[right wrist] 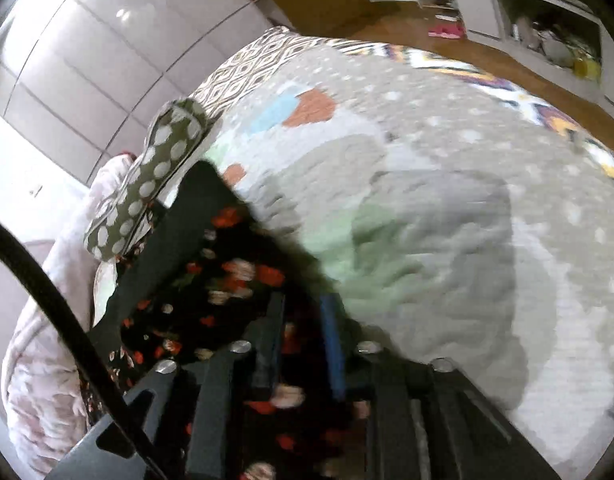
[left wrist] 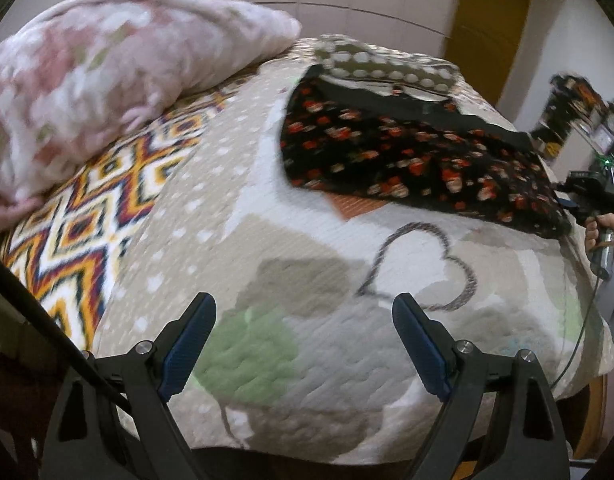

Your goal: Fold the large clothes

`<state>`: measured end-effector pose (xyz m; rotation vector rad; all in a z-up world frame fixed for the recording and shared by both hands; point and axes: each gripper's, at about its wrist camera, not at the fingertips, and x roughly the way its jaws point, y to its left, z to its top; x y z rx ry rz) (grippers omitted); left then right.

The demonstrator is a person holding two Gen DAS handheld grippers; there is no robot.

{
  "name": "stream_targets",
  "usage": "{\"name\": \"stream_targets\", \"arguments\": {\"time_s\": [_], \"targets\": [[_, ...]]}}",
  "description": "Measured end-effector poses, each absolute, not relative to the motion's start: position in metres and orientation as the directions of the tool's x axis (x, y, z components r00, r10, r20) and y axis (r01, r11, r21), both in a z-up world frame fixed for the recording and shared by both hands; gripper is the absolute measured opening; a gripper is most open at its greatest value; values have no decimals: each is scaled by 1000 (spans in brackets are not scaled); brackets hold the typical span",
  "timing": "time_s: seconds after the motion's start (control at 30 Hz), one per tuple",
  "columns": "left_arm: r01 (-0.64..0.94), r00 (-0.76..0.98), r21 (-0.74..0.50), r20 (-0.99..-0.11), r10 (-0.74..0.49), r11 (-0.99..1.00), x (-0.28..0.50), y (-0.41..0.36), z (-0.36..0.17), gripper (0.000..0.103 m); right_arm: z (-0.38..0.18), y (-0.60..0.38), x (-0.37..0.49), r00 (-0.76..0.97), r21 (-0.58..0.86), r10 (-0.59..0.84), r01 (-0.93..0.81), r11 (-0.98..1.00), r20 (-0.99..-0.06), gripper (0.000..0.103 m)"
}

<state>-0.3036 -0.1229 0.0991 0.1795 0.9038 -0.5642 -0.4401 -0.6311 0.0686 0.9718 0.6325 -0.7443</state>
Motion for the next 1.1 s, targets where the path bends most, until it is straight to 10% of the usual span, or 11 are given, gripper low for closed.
{"name": "stream_targets", "arguments": {"time_s": [0.4, 0.67, 0.9, 1.1], "targets": [[733, 413, -54, -757, -507, 678, -277, -280, 134, 87, 76, -601, -498, 767, 666, -147, 622, 412, -625, 63], [767, 299, -67, -843, -448, 638, -244, -390, 87, 37, 52, -567, -515, 809, 728, -75, 560, 394, -582, 66], [779, 398, 126, -857, -329, 614, -253, -420, 57, 43, 35, -557, -513, 822, 754, -48, 541, 371, -567, 67], [770, 317, -44, -840, -441, 637, -260, -374, 94, 48, 31, -552, -507, 831, 762, -69, 536, 363, -552, 67]]}}
